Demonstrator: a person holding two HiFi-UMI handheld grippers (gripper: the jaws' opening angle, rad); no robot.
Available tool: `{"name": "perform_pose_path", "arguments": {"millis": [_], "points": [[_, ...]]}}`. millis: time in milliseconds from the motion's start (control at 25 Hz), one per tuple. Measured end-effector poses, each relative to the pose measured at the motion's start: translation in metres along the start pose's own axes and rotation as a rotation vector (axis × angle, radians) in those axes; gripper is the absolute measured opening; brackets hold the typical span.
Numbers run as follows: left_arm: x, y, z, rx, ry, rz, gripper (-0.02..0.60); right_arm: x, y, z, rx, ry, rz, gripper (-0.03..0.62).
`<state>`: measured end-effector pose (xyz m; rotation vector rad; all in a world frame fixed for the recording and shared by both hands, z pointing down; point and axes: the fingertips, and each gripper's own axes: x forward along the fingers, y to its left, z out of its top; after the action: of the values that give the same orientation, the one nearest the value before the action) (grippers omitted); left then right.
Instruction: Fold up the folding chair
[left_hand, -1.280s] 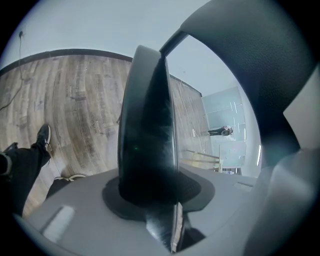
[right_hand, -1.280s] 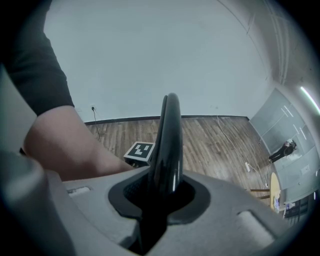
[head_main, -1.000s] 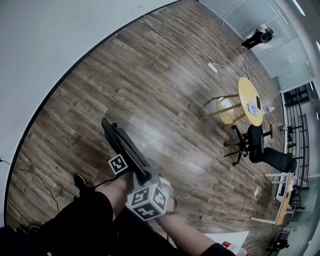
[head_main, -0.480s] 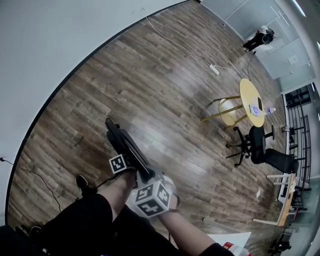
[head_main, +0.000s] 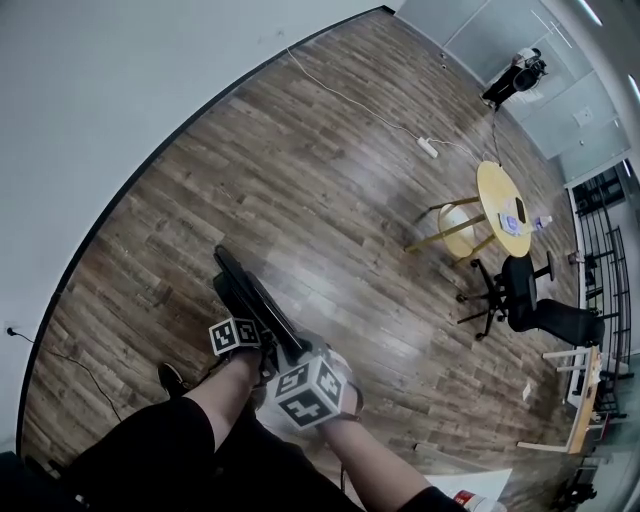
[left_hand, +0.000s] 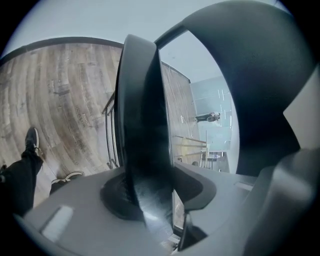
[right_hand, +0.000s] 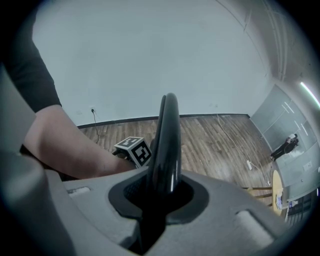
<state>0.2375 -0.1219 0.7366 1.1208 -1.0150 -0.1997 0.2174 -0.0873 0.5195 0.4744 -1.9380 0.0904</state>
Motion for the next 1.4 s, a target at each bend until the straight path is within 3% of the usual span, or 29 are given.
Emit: {"name": "perform_pose_path", "arguments": {"millis": [360,480,800,960,1160,1400], "points": [[-0.028,-0.001,-0.004,0.058,0.066,0.045,0.167,0.007,-0.018,0.000,0.010,-0.003,0.027,0.057],[-0.046,0.002,-0.005,0.125,0.094,0.091,0.149,0.009,-0.023,0.002,0.010,-0.005,0.031,0.057],[-0.119,-0.014,0.005,0.393,0.058,0.125,0.160,0.016,-0.021,0.009,0.017,-0.035,0.052,0.058],[-0.156,-0.042,0.019,0.616,0.022,0.139,0.161,0.017,-0.022,0.010,0.006,-0.032,0.050,0.058],[-0.200,-0.089,0.045,1.015,-0.005,0.174,0.181,0.014,-0.026,0.012,0.021,-0.035,0.066,0.058],[-0.223,-0.151,0.058,1.482,0.048,0.099,0.232,0.006,-0.022,0.009,0.039,-0.034,0.091,0.058]]}}
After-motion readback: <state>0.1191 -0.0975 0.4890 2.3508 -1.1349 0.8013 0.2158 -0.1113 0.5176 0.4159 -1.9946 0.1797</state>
